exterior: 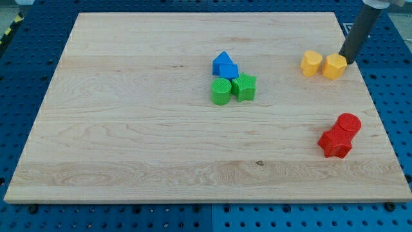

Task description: Move the yellow hexagon into the red circle

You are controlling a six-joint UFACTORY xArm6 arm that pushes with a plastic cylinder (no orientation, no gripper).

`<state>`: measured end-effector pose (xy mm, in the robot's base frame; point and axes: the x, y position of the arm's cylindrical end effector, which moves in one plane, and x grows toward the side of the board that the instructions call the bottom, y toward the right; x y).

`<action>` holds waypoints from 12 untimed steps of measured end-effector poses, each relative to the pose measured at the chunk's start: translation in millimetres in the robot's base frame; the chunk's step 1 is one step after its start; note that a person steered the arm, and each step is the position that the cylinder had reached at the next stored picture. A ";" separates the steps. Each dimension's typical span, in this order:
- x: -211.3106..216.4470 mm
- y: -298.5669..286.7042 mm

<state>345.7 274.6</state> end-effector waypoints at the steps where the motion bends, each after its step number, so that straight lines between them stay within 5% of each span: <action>1: -1.3 -11.3; 4: -1.3 -27.2; 12: 105.7 -66.4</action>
<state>451.3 208.3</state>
